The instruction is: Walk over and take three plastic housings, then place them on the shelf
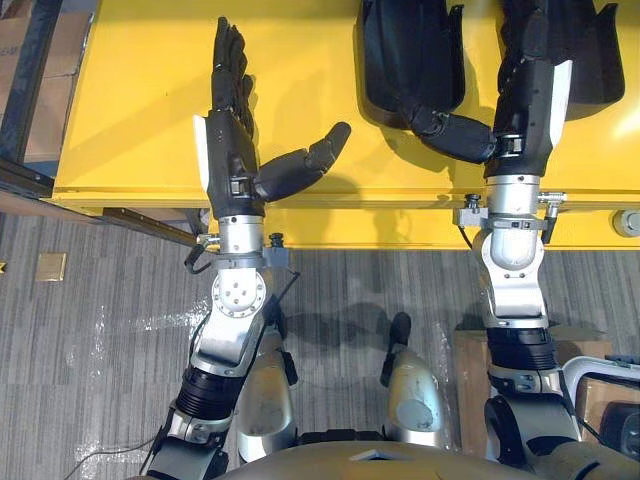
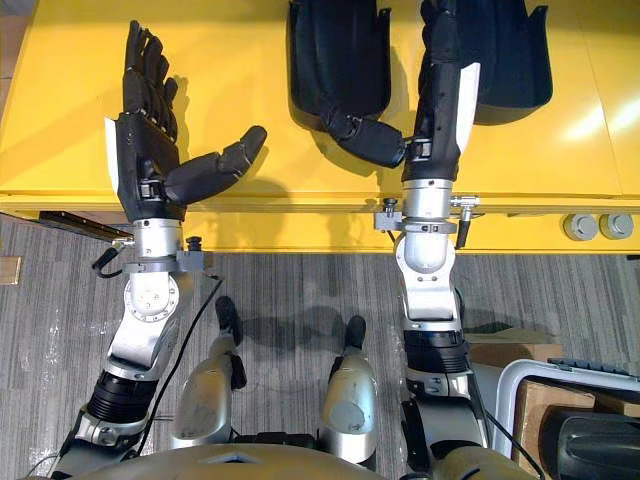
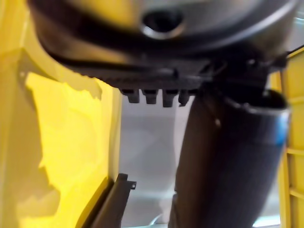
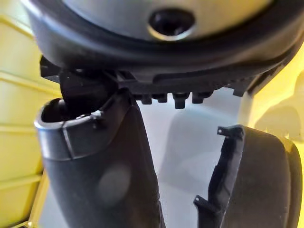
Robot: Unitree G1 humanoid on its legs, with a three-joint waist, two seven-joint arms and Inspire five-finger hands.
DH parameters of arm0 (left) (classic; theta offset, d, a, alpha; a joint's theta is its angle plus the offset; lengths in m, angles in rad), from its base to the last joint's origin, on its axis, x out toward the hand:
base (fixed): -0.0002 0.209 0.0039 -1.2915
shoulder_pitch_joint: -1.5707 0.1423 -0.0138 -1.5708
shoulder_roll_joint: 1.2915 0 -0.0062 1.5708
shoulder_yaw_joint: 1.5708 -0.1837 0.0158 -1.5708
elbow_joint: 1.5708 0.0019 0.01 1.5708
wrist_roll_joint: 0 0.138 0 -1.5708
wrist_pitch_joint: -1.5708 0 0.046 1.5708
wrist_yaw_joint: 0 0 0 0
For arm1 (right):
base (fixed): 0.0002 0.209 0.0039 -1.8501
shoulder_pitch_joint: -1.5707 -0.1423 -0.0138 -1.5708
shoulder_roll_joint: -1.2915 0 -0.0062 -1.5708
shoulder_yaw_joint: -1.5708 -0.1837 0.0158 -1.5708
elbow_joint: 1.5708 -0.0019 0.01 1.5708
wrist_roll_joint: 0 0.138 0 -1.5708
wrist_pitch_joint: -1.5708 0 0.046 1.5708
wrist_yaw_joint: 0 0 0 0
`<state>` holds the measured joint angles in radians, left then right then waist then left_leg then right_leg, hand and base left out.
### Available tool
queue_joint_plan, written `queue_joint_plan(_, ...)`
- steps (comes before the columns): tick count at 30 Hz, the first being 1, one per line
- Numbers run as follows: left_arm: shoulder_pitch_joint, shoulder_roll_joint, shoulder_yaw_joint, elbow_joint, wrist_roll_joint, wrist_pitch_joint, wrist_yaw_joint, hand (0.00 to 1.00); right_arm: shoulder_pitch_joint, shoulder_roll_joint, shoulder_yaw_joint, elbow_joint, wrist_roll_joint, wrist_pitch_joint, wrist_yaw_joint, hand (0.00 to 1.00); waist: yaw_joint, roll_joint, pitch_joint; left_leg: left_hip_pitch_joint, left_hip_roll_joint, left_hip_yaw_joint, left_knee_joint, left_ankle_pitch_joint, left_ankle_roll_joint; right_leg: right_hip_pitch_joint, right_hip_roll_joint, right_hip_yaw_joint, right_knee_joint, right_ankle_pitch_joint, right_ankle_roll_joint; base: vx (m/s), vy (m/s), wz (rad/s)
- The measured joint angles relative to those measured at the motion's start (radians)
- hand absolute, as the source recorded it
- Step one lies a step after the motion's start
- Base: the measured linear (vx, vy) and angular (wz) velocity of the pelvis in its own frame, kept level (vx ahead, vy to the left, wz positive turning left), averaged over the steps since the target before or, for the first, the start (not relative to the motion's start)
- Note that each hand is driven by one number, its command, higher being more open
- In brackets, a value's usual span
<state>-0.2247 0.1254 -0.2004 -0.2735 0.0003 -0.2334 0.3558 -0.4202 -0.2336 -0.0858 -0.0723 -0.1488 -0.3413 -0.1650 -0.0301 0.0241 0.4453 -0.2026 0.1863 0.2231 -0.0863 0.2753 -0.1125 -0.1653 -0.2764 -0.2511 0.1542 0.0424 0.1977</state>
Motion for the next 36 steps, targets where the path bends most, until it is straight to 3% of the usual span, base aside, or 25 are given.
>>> queue_joint_plan(11,0.0,0.01,0.0,0.0,-0.003,0.001,-0.02,1.0,-0.001,-0.052,0.021,0.0,-0.044,0.009,0.047,1.0,0.0,-0.002,0.001,-0.005,0.0,-0.007,0.0,0.0,0.0,0.0,0.0,-0.007,0.0,0.0,0.0,0.0,0.0,0.0)
queue_joint_plan(19,0.003,0.021,0.003,0.0,-0.025,0.001,-0.02,1.0,0.0,-0.112,0.023,0.031,-0.085,0.056,0.046,1.0,0.0,-0.008,0.001,-0.01,0.0,-0.011,-0.001,0.002,0.001,0.0,0.0,-0.012,0.0,0.0,0.0,0.0,0.0,0.01)
queue_joint_plan(25,0.007,0.031,0.009,0.0,-0.033,0.013,-0.018,1.0,0.0,-0.116,0.023,0.04,-0.199,0.093,-0.01,1.0,-0.001,-0.019,0.005,-0.01,0.0,-0.011,-0.002,0.002,0.001,0.0,0.0,-0.012,0.0,0.0,0.0,0.0,0.0,0.0)
queue_joint_plan(29,0.011,0.032,0.011,0.002,-0.033,0.042,-0.009,1.0,-0.001,-0.117,0.023,0.063,-0.2,0.096,-0.04,1.0,0.001,-0.021,0.006,-0.011,0.0,-0.012,-0.002,0.002,0.001,0.0,0.0,-0.012,0.0,0.0,0.0,0.0,0.0,0.0)
queue_joint_plan(36,0.024,0.031,0.011,0.026,-0.032,0.041,0.003,1.0,-0.019,-0.118,0.023,0.08,-0.238,0.099,-0.092,1.0,0.0,-0.021,0.006,-0.015,0.0,-0.014,-0.001,0.003,0.001,-0.003,0.0,-0.014,0.0,0.0,0.0,0.0,0.0,0.0)
